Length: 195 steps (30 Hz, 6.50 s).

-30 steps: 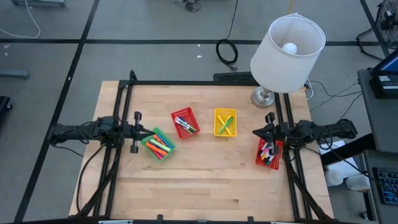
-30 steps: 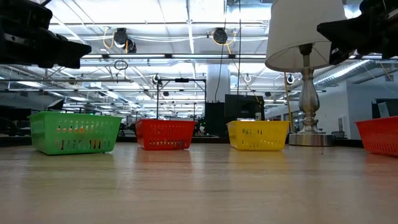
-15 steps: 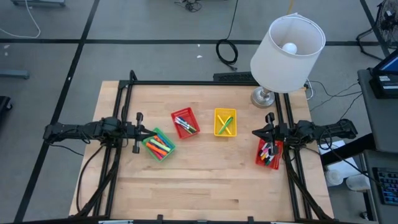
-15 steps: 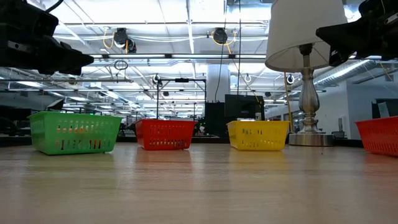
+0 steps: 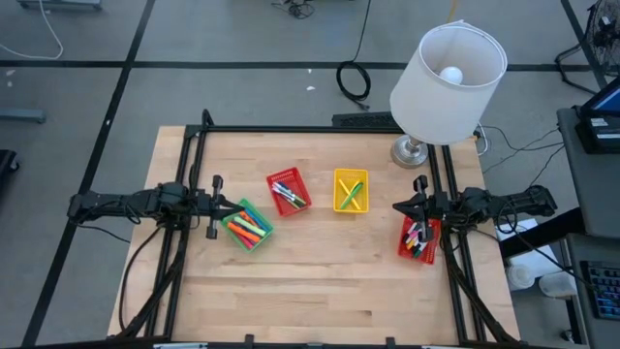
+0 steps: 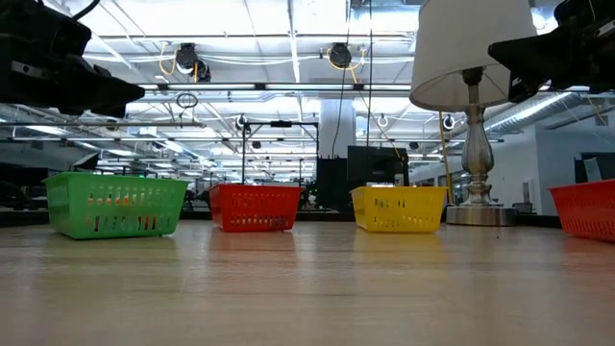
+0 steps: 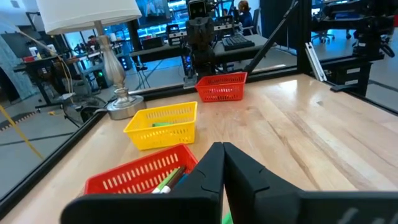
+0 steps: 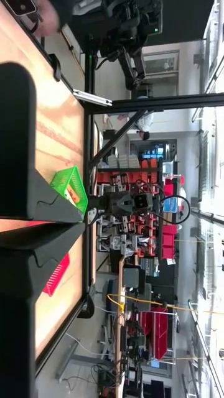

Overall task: Pick & Place Markers
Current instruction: Return to Home Position

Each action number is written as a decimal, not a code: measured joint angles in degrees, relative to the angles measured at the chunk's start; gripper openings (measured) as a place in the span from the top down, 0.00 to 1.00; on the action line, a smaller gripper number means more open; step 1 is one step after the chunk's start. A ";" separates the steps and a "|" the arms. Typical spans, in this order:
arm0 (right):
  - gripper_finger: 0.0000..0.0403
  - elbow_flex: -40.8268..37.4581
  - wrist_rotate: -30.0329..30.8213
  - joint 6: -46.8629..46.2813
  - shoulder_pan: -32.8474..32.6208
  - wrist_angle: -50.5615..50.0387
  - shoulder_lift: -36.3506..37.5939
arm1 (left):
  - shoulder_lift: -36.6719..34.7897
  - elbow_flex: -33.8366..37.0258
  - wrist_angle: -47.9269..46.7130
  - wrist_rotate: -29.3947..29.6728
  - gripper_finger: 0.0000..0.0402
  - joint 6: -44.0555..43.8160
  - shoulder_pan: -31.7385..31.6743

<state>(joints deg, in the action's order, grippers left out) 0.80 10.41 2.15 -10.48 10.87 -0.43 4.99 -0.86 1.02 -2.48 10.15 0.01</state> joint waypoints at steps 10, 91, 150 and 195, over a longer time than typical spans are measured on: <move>1.00 0.00 -0.01 0.02 0.00 0.00 0.00 | 0.00 0.00 0.02 0.02 0.95 -0.15 0.00; 1.00 0.00 -0.02 0.02 -0.01 0.02 -0.02 | 0.00 -0.02 0.09 0.07 0.90 -0.10 0.00; 1.00 0.00 -0.02 0.02 -0.01 0.00 -0.02 | -0.01 -0.03 0.08 0.07 0.90 -0.10 0.00; 1.00 0.00 -0.02 0.01 -0.02 0.01 -0.02 | 0.00 -0.04 0.09 0.06 0.90 -0.10 0.01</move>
<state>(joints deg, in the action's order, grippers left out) 0.80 10.39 2.17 -10.50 10.88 -0.45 4.99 -0.91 1.10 -2.43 10.04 0.02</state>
